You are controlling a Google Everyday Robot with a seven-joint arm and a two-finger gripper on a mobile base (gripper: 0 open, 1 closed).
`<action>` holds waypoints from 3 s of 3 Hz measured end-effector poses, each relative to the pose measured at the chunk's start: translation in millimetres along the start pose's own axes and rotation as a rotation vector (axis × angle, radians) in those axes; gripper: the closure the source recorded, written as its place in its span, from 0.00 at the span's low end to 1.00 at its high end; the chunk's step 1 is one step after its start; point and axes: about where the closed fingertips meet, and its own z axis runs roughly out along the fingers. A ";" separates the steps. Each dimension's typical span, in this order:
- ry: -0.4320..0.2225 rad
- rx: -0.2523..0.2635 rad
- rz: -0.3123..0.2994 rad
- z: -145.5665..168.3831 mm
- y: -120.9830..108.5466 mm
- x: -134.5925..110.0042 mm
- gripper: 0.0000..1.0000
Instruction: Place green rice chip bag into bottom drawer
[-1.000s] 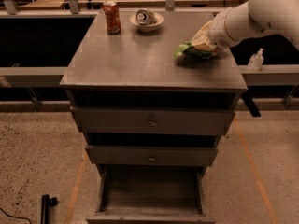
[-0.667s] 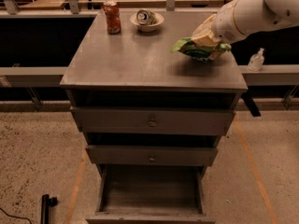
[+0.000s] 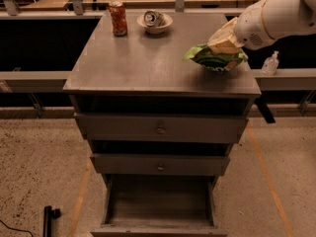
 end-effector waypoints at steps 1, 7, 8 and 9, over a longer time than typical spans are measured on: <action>-0.063 -0.114 0.129 -33.4 38.8 -20.9 1.00; -0.037 -0.474 0.595 -41.6 244.0 21.8 1.00; -0.024 -0.480 0.594 -42.1 247.6 14.4 1.00; -0.050 -0.529 0.686 0.4 266.8 33.3 1.00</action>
Offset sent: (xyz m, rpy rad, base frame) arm -0.1472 0.0438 0.0701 0.4407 0.4425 0.0629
